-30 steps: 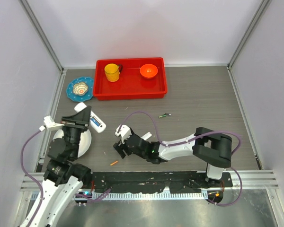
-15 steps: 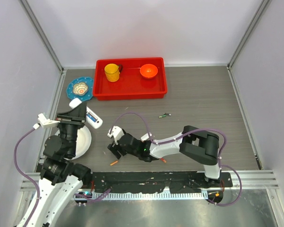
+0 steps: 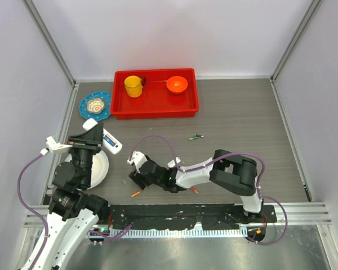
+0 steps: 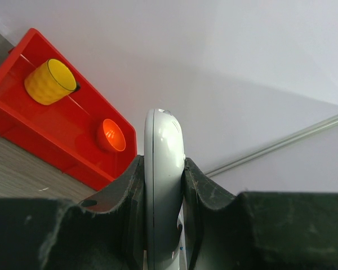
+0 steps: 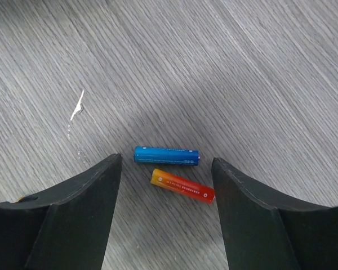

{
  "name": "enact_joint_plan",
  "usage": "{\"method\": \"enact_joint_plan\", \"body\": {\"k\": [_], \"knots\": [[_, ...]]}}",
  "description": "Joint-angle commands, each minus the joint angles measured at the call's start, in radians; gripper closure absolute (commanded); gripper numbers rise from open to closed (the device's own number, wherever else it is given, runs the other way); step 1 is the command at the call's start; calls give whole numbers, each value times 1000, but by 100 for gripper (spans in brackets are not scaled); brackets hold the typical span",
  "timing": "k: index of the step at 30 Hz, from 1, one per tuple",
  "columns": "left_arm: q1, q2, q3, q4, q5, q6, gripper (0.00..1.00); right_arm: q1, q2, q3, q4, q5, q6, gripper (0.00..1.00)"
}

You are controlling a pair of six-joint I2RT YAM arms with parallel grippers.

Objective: Load the batteries into the remote control

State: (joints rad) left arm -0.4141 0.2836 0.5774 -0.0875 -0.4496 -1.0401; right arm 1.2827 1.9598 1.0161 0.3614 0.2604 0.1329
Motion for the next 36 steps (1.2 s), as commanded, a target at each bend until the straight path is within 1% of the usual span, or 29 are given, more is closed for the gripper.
{"method": "enact_joint_plan", "body": {"k": [1,9,12,21,25,28,29,36], "knots": [[0,-6,-4,34,-24,0,100,1,21,36,-2,30,10,30],[1,-21,-10,23,-31,2,100,1,57,78,-36,57,14,30],[1,-23,-10,22,-32,5,100,1,63,84,-45,54,23,31],[1,-23,-20,31,-31,8,100,3,53,53,-49,53,33,34],[1,-21,-28,34,-29,2,100,1,45,36,-44,53,37,37],[0,-20,-30,35,-29,2,100,3,36,22,-36,54,43,41],[1,-21,-31,34,-29,2,100,1,34,21,-33,56,43,44],[0,-11,-37,42,-20,-1,100,1,22,3,-29,66,40,52]]}}
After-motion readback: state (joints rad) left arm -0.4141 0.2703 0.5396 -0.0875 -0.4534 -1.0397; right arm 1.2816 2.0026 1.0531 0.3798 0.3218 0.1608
